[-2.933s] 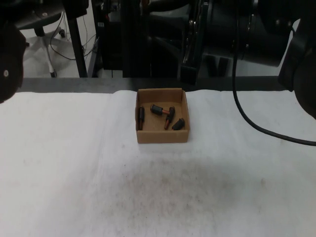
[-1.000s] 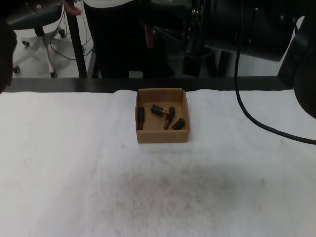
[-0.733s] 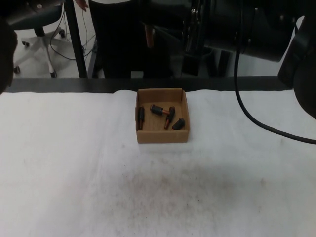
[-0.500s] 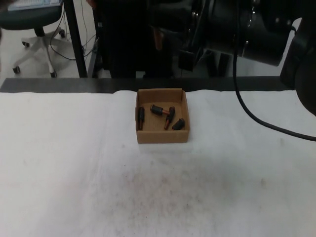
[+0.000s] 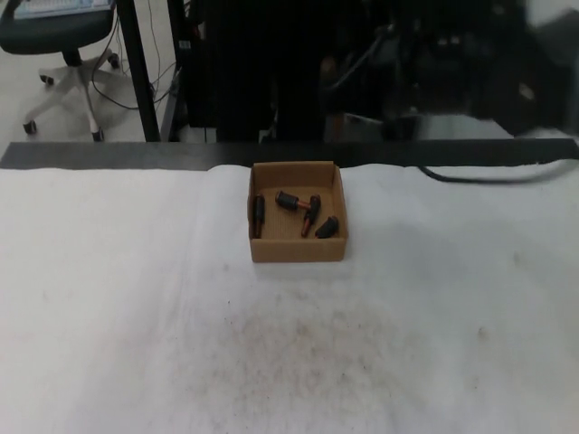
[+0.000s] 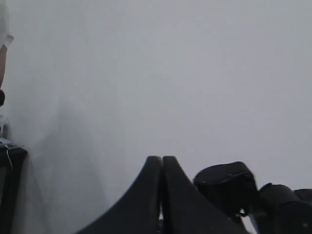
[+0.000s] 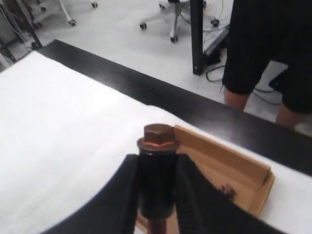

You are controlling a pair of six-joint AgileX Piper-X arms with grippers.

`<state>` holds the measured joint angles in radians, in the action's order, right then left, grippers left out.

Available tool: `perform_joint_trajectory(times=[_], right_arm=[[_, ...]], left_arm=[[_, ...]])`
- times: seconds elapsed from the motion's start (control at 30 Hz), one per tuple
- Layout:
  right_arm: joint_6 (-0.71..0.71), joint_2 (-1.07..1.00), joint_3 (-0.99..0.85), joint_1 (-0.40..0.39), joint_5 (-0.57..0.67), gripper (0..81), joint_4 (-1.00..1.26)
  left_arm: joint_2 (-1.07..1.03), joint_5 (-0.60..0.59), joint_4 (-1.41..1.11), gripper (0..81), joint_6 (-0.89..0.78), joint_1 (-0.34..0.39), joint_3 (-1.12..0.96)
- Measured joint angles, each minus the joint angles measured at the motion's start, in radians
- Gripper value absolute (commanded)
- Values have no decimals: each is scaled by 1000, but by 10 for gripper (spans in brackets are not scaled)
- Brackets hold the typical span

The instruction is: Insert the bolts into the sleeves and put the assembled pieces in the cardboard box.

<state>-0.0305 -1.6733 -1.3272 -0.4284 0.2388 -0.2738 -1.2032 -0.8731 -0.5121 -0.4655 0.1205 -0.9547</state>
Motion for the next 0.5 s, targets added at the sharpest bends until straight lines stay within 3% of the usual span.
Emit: perform_joint_trajectory(times=[0.23, 0.5], right_arm=[[-18, -329, -382, -1, -6, 8, -239], [-23, -478, -534, -1, -27, 8, -350]], left_arm=[[12, -5, 25, 3, 0, 0, 7], [12, -9, 41, 3, 0, 0, 26]])
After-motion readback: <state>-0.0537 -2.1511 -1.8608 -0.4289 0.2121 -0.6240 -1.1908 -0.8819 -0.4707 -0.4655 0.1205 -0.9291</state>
